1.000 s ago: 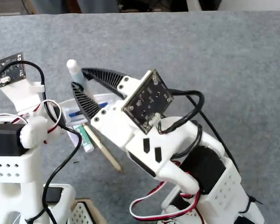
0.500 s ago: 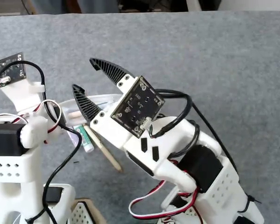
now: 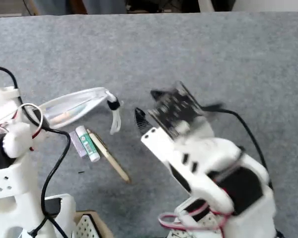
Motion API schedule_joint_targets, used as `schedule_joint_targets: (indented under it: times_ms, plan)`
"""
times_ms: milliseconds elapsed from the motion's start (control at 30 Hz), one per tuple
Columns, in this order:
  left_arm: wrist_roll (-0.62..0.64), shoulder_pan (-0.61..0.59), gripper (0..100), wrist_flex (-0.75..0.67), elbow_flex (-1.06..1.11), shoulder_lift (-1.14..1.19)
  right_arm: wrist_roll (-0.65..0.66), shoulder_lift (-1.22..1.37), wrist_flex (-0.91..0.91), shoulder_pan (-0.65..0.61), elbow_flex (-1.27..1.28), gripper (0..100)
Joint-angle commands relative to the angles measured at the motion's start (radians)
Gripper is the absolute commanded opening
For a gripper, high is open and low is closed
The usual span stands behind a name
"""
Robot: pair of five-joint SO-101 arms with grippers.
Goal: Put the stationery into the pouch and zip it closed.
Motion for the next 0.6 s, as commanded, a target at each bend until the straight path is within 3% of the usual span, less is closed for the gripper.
schedule_joint_targets:
  times_ms: [0, 200, 400, 567]
  plan:
    - [-0.003, -0.059, 3, -0.012, -0.056, -0.008, 0.008, -0.012, -0.057, 0.018, 0.122, 1.0]
    - [-0.003, -0.162, 3, -0.012, -0.054, -0.008, 0.011, 0.134, -0.138, 0.015, 0.249, 14.8]
    - [-0.003, -0.272, 3, -0.018, -0.056, -0.008, 0.049, 0.435, -0.221, 0.012, 0.197, 15.5]
    - [-0.003, -0.349, 3, -0.02, -0.058, -0.008, 0.051, 0.694, -0.233, -0.068, 0.099, 15.5]
